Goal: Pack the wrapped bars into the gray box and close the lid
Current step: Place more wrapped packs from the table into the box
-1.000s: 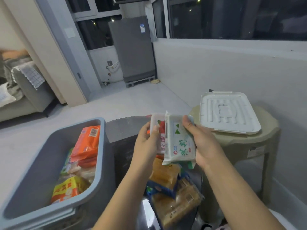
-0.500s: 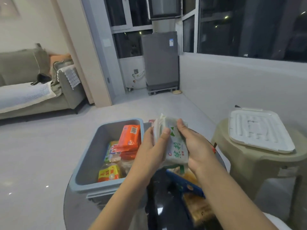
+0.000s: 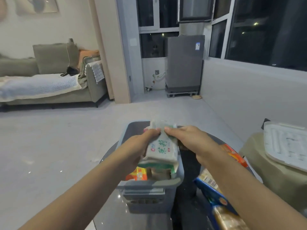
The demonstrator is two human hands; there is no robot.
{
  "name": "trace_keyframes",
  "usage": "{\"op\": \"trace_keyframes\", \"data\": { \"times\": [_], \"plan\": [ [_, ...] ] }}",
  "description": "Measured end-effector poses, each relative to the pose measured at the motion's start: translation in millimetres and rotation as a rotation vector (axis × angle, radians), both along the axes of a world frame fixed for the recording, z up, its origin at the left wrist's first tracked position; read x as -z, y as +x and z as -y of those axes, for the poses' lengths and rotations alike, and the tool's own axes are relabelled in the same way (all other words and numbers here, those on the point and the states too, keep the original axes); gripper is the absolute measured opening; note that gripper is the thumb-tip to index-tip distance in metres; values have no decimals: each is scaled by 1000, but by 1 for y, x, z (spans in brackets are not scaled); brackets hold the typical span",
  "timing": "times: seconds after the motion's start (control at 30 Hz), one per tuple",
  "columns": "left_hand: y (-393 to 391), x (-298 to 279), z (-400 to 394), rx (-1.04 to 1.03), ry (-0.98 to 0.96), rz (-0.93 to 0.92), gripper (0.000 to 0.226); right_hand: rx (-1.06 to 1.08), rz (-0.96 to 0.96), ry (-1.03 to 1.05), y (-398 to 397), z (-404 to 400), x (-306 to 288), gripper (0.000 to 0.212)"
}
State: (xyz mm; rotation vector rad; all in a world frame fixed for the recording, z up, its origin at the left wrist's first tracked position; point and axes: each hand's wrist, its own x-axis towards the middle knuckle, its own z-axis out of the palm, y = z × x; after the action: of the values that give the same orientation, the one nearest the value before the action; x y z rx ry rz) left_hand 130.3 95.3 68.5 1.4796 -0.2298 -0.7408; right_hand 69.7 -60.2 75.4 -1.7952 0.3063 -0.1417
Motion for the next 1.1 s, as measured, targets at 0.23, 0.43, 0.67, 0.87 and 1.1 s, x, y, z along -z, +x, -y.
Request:
{"op": "trace_keyframes", "data": {
  "times": [0.23, 0.43, 0.67, 0.87, 1.1],
  "plan": [
    [10, 23, -12, 90, 109, -195, 48, -75, -147, -528, 14, -3, 17, 44],
    [22, 28, -15, 150, 149, -277, 51, -126, -206, -951, 30, -1, 21, 58],
    [28, 43, 1, 218, 211, -274, 40, -202, -159, -878, 34, 6, 38, 39],
    [37, 40, 3, 328, 371, -267, 39, -140, 34, -500, 26, 13, 62, 30],
    [47, 37, 4, 447, 456, -299, 28, -130, 38, -448, 29, 12, 69, 27]
  ]
}}
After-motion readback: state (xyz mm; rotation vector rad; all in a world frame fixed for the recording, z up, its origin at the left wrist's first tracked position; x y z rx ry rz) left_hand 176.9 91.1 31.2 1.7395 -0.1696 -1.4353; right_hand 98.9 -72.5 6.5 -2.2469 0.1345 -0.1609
